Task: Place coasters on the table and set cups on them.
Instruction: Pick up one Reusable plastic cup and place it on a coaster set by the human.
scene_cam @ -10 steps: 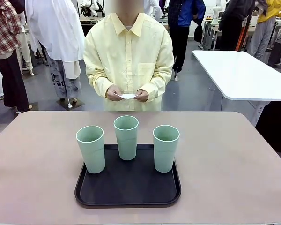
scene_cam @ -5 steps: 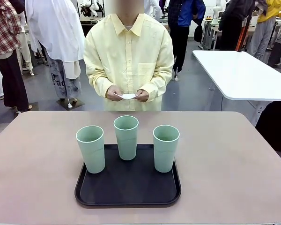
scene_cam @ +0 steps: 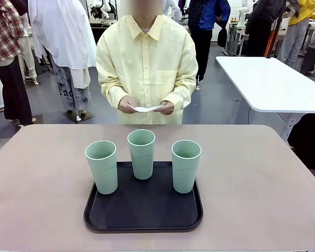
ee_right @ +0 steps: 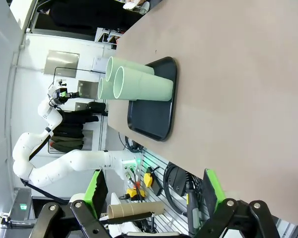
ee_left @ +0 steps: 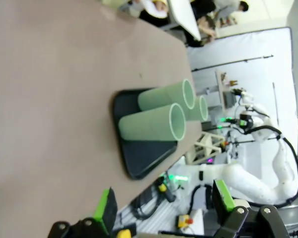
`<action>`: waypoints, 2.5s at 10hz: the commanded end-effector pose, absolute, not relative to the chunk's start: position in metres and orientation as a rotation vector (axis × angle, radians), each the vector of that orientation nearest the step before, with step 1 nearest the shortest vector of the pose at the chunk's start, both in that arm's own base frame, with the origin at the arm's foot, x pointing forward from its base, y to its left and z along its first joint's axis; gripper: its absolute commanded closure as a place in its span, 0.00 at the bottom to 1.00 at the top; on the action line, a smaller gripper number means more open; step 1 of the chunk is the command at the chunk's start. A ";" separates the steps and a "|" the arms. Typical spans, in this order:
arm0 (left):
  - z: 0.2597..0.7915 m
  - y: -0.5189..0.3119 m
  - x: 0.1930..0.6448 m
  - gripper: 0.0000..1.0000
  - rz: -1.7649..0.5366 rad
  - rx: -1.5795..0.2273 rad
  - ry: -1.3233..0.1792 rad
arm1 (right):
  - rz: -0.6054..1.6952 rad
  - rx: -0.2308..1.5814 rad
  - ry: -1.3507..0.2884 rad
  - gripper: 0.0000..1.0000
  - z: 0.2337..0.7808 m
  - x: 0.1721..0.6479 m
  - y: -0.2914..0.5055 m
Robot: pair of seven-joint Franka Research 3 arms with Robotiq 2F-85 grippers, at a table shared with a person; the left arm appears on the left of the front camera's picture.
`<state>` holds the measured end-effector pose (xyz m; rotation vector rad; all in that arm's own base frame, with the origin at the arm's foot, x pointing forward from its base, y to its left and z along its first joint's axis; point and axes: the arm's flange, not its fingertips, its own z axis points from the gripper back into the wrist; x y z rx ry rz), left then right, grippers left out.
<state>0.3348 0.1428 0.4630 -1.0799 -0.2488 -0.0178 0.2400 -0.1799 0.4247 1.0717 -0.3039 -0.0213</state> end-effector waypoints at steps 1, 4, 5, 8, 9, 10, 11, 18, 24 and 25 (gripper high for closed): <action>0.463 0.144 0.336 0.00 -0.027 -1.096 -0.265 | -0.009 1.087 -0.318 0.00 0.425 0.241 -0.180; 0.463 0.144 0.336 0.00 -0.027 -1.096 -0.265 | -0.009 1.087 -0.318 0.00 0.425 0.241 -0.180; 0.463 0.144 0.336 0.00 -0.027 -1.096 -0.265 | -0.009 1.087 -0.318 0.00 0.425 0.241 -0.180; 0.463 0.144 0.336 0.00 -0.027 -1.096 -0.265 | -0.009 1.087 -0.318 0.00 0.425 0.241 -0.180; 0.463 0.144 0.336 0.00 -0.027 -1.096 -0.265 | -0.009 1.087 -0.318 0.00 0.425 0.241 -0.180; 0.463 0.144 0.336 0.00 -0.027 -1.096 -0.265 | -0.009 1.087 -0.318 0.00 0.425 0.241 -0.180; 0.463 0.144 0.336 0.00 -0.027 -1.096 -0.265 | -0.009 1.087 -0.318 0.00 0.425 0.241 -0.180; 0.463 0.144 0.336 0.00 -0.027 -1.096 -0.265 | -0.009 1.087 -0.318 0.00 0.425 0.241 -0.180; 0.463 0.144 0.336 0.00 -0.027 -1.096 -0.265 | 0.304 0.870 -0.303 0.00 0.454 0.280 -0.144; 0.463 0.144 0.336 0.00 -0.027 -1.096 -0.265 | 0.475 0.768 -0.323 0.00 0.466 0.302 -0.125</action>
